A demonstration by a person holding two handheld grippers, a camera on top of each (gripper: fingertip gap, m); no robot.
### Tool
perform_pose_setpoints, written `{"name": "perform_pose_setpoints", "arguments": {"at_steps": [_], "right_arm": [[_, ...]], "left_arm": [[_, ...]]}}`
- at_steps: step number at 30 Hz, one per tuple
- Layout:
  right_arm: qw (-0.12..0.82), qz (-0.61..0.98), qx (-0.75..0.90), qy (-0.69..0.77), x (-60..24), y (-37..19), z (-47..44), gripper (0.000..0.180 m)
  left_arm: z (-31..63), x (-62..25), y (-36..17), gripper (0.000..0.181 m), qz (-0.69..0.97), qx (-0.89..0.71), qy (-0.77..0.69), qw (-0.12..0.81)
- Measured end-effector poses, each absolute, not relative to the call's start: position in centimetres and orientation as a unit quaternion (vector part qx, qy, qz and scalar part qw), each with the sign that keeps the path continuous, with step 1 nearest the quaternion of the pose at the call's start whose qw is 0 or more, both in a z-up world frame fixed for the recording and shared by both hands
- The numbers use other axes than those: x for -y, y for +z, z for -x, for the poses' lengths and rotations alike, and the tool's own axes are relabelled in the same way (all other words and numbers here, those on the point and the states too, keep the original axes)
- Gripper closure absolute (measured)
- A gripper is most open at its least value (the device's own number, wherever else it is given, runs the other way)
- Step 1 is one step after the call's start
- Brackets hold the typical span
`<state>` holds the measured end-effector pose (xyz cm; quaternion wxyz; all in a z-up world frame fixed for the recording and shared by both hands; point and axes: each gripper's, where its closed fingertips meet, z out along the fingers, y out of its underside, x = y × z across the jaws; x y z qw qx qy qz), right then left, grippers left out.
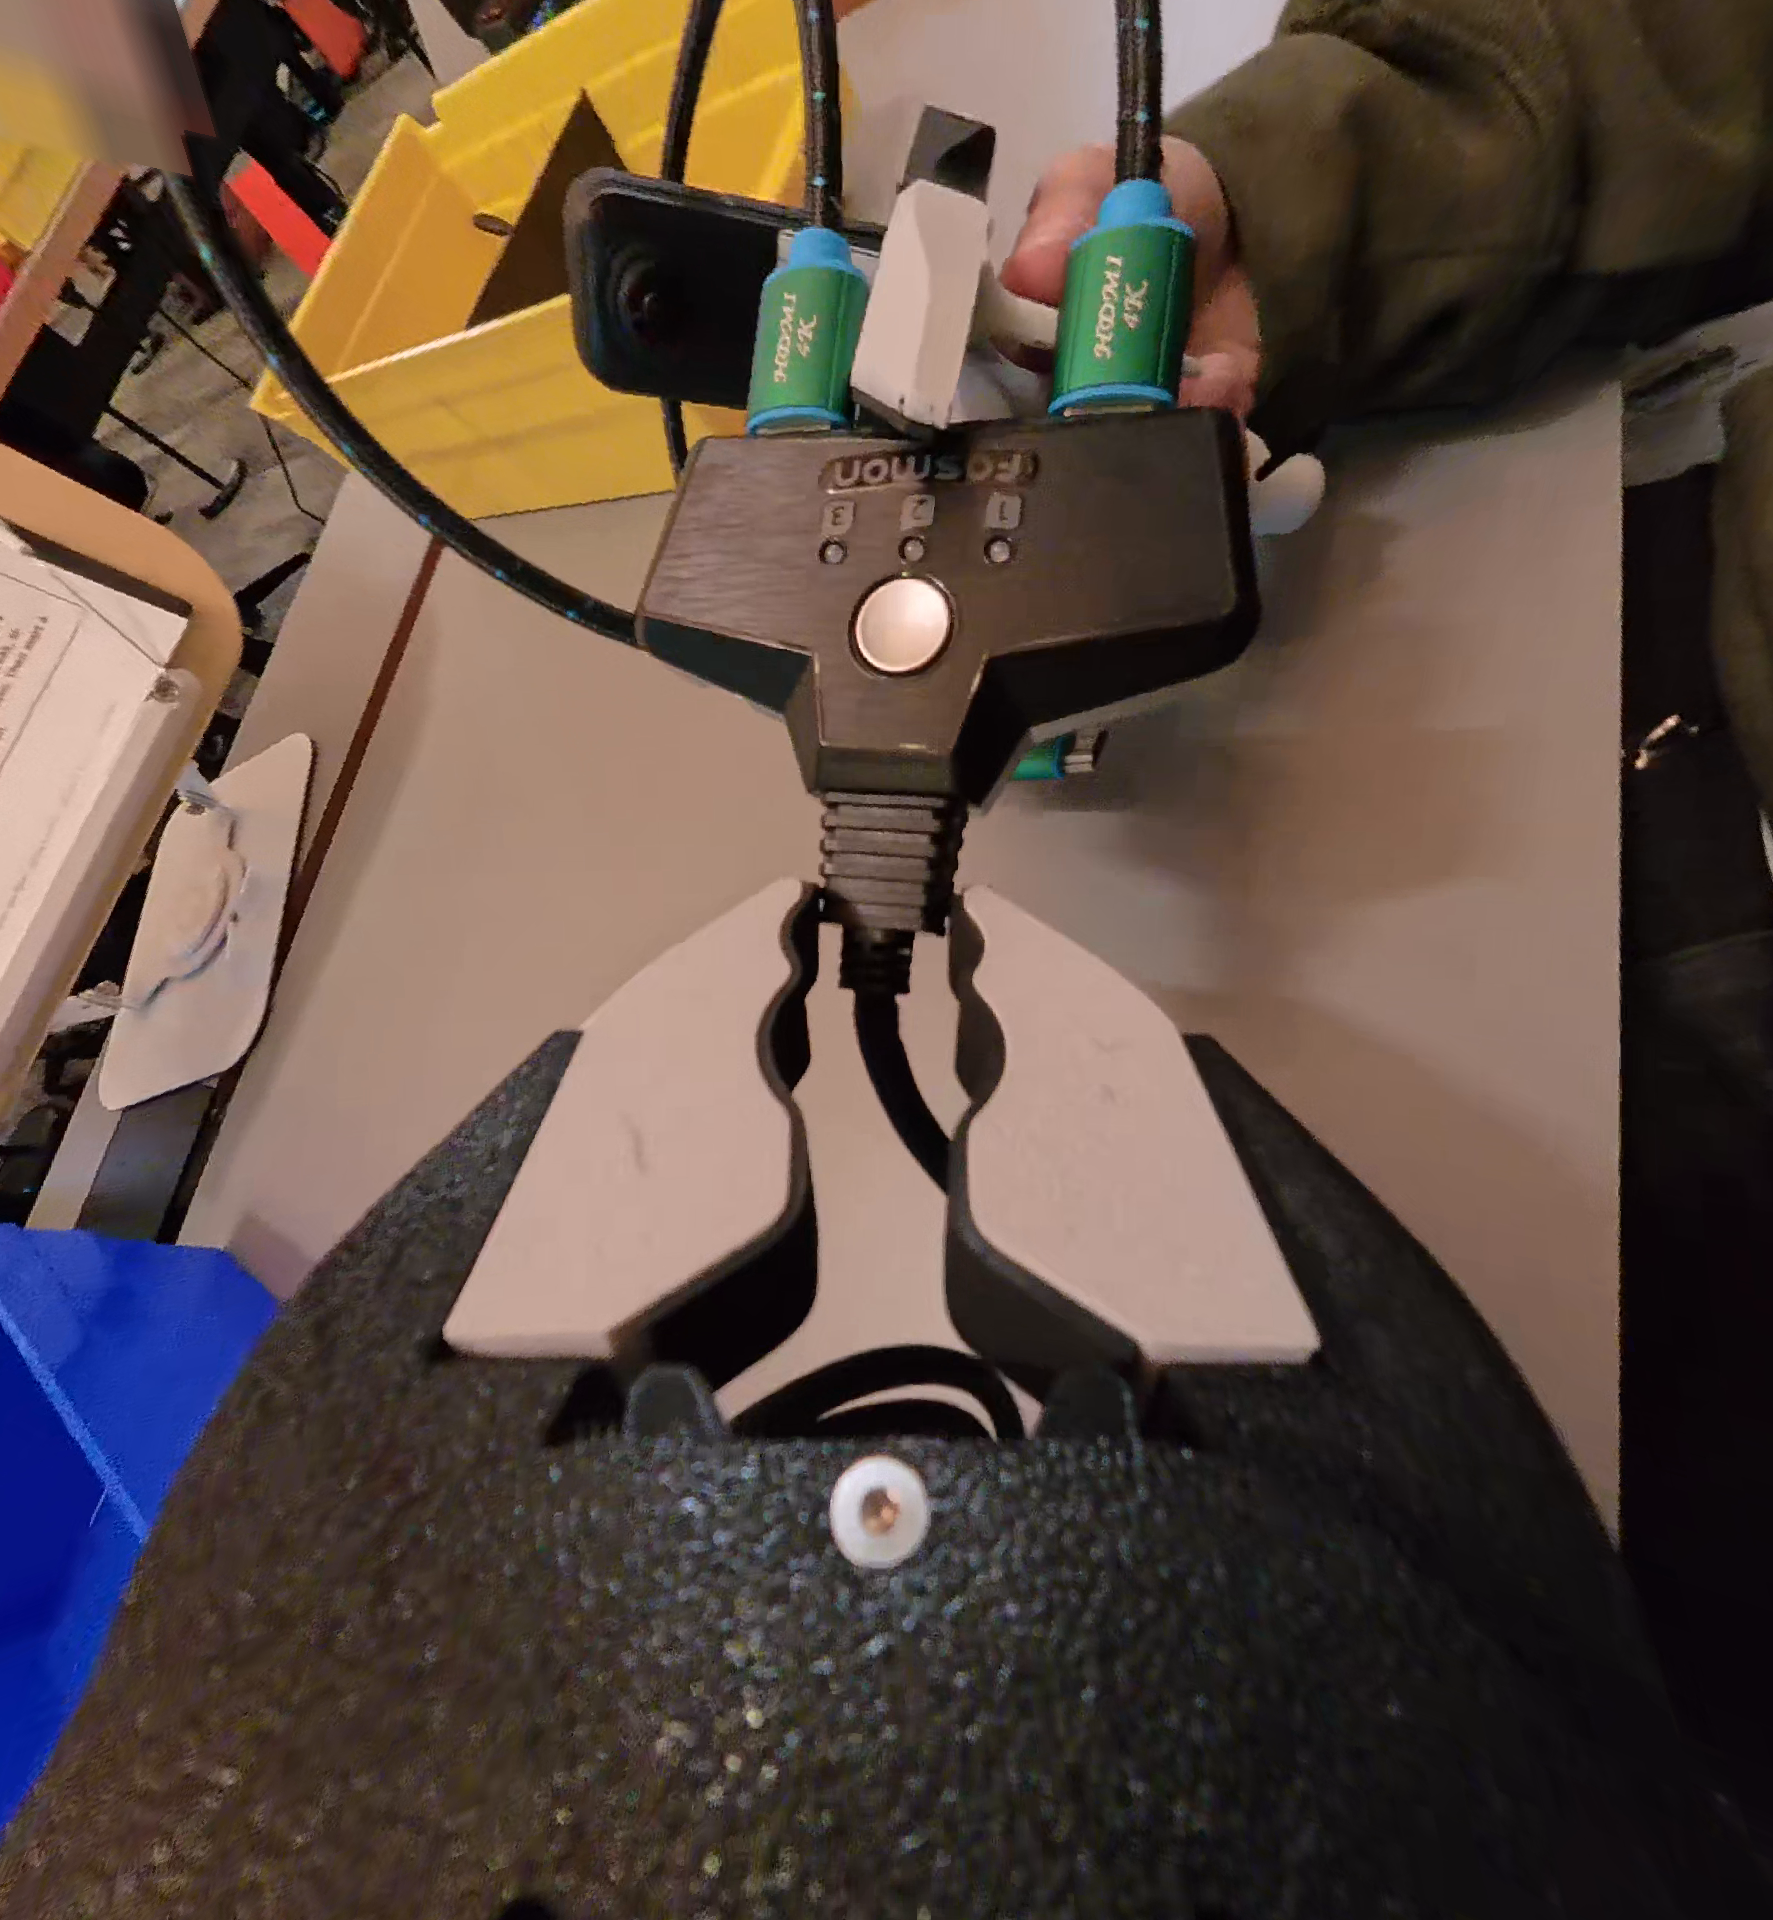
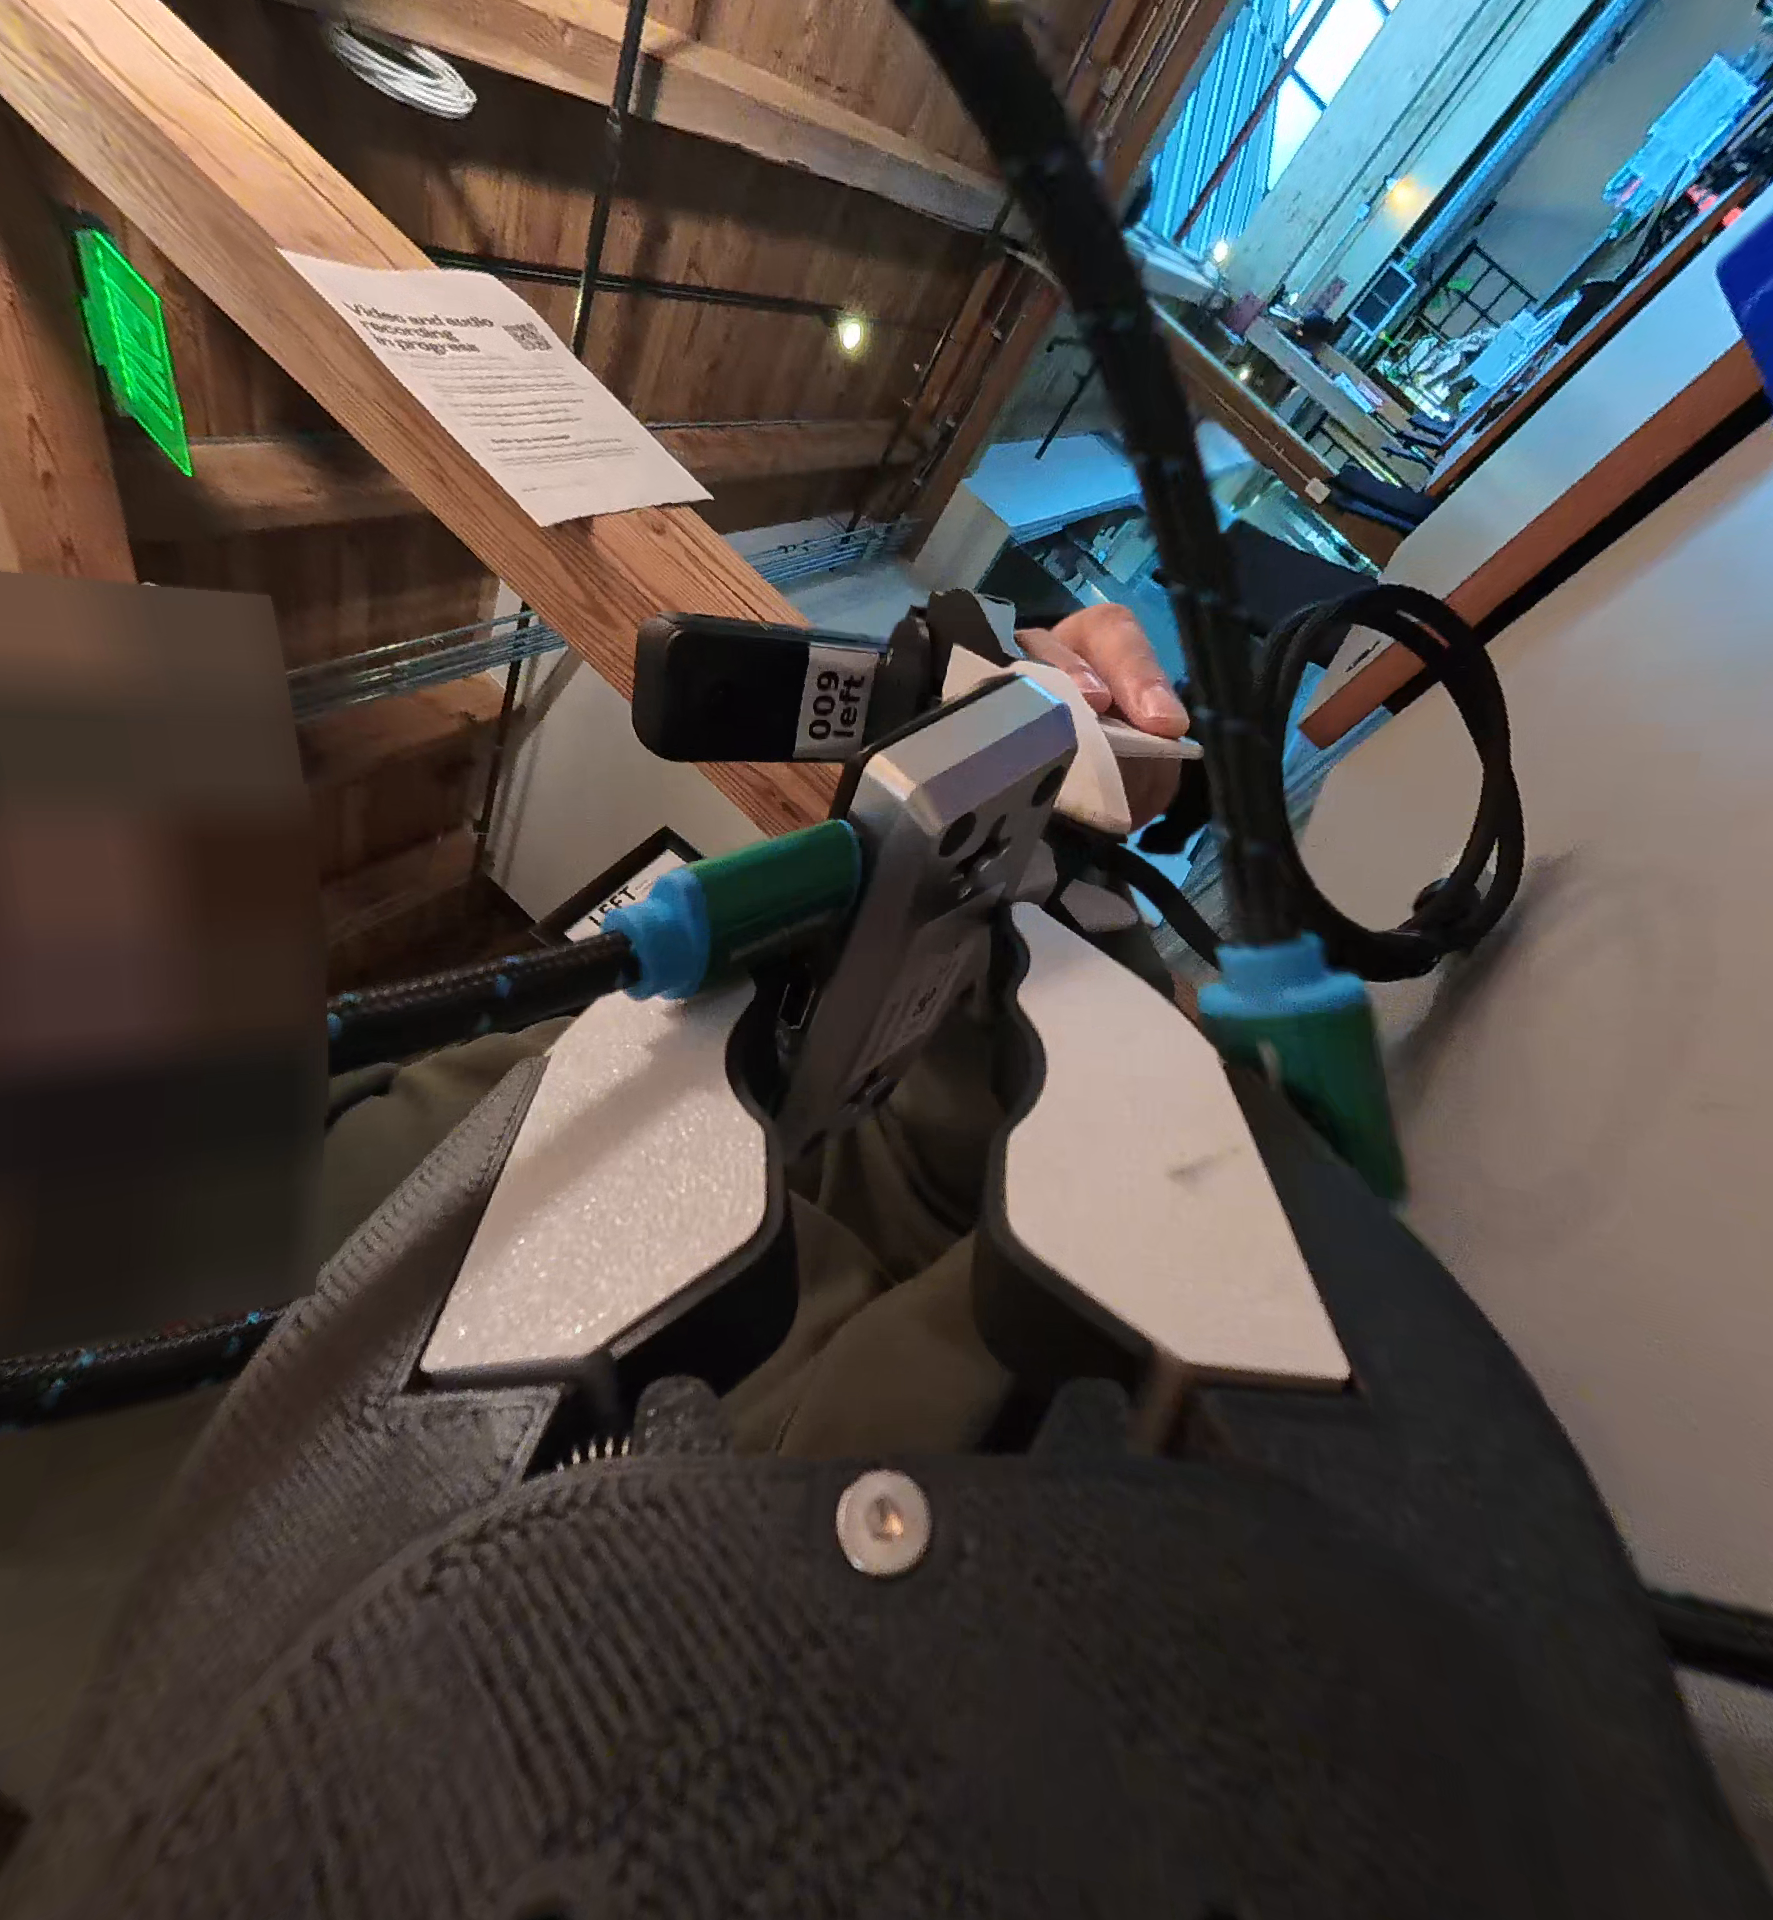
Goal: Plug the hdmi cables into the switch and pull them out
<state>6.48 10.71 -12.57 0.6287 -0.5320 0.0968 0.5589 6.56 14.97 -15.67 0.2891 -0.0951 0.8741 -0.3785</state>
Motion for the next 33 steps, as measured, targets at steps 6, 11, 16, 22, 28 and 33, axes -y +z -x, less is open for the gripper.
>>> {"name": "perform_pose_setpoints", "arguments": {"at_steps": [6, 11, 16, 22, 28, 33], "right_arm": [[0.648, 0.55, -0.037, 0.527, -9.7, -12.2, -5.8, 0.142], [0.657, 0.532, -0.001, 0.534, -9.1, -11.2, -4.9, 0.142], [0.661, 0.519, -0.003, 0.541, -9.0, -11.0, -5.1, 0.142], [0.672, 0.496, 0.027, 0.549, -8.3, -10.6, -4.5, 0.142], [0.667, 0.509, 0.028, 0.543, -8.3, -10.8, -4.5, 0.142], [0.656, 0.532, 0.014, 0.535, -8.4, -11.3, -5.0, 0.142]], "left_arm": [[-5.1, -13.2, -13.1, 0.139, 0.136, -0.845, -0.46, 0.235], [-4.6, -12.6, -13.7, 0.145, 0.097, -0.836, -0.501, 0.204], [-4.7, -11.8, -12.5, 0.15, 0.065, -0.795, -0.563, 0.215], [-4.1, -11.3, -11.7, 0.152, 0.04, -0.739, -0.648, 0.179], [-4.2, -11.3, -12.0, 0.154, 0.025, -0.733, -0.653, 0.19], [-4.6, -11.5, -12.9, 0.154, 0.029, -0.771, -0.596, 0.222]]}}
